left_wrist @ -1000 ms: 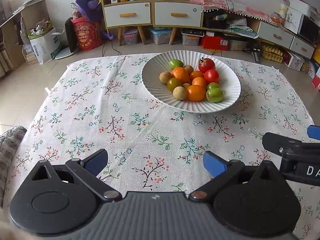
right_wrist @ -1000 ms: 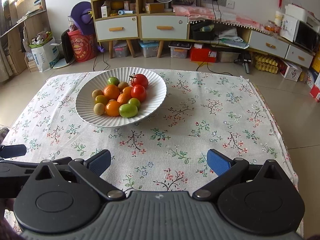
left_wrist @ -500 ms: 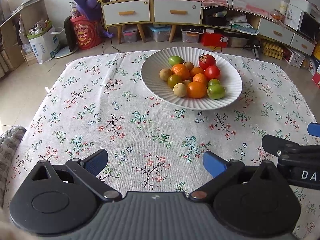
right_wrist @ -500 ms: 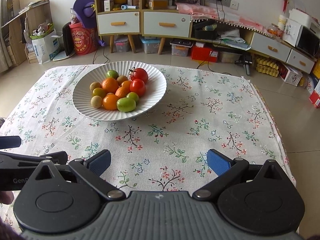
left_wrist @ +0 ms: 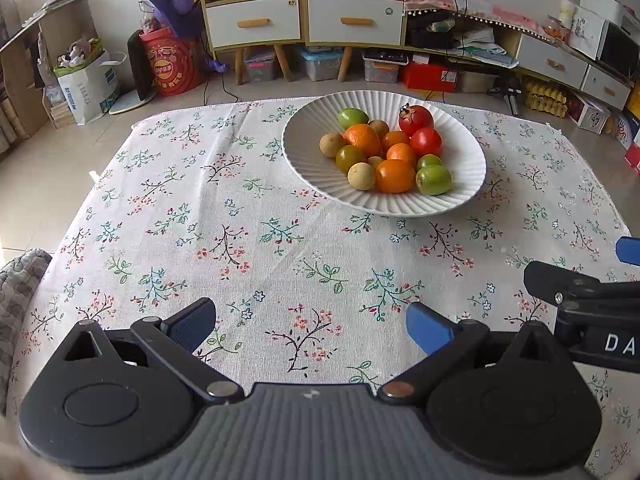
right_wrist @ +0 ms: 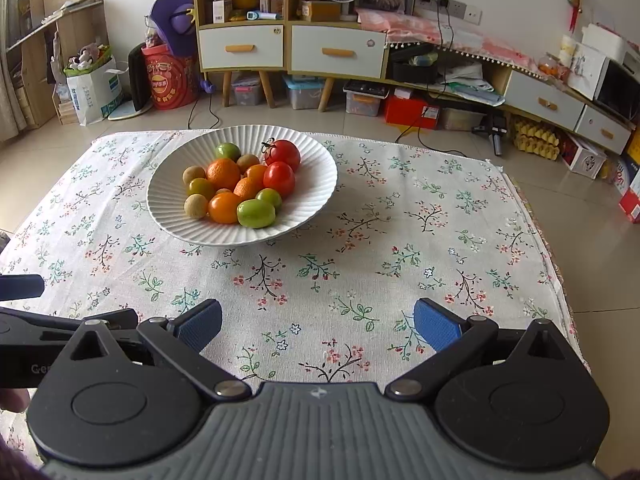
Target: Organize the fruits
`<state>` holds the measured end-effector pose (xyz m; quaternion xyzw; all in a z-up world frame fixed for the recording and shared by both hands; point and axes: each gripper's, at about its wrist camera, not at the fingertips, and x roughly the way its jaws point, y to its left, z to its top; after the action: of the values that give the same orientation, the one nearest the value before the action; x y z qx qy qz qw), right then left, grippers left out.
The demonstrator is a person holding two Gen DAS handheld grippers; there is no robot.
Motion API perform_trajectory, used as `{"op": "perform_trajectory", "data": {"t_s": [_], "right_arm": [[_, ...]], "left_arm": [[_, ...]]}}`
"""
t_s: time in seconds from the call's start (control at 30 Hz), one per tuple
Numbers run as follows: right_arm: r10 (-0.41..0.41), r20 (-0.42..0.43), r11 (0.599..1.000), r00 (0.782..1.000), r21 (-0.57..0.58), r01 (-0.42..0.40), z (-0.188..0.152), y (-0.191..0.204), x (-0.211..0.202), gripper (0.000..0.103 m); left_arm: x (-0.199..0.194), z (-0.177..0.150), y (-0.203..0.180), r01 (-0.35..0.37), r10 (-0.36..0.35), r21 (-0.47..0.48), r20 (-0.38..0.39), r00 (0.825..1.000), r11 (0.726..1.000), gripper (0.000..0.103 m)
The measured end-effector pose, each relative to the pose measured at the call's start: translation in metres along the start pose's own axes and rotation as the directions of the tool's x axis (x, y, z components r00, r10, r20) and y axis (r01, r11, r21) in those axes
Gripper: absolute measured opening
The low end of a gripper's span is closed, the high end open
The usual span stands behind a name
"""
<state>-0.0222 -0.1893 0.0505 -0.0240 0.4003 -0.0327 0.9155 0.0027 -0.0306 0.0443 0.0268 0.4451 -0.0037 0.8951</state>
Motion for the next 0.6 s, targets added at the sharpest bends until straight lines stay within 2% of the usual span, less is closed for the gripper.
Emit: {"op": "perform_trajectory", "data": {"t_s": [0.6], "right_arm": [[-0.002,-0.002,1.000,1.000,-0.007,0.002,0.0001,0.0020,0.0011,0.102]], "left_arm": [[-0.0003,-0.0005,0.0008,-0.001,0.001,-0.001,-0.001,1.000,1.000,0.100]]}}
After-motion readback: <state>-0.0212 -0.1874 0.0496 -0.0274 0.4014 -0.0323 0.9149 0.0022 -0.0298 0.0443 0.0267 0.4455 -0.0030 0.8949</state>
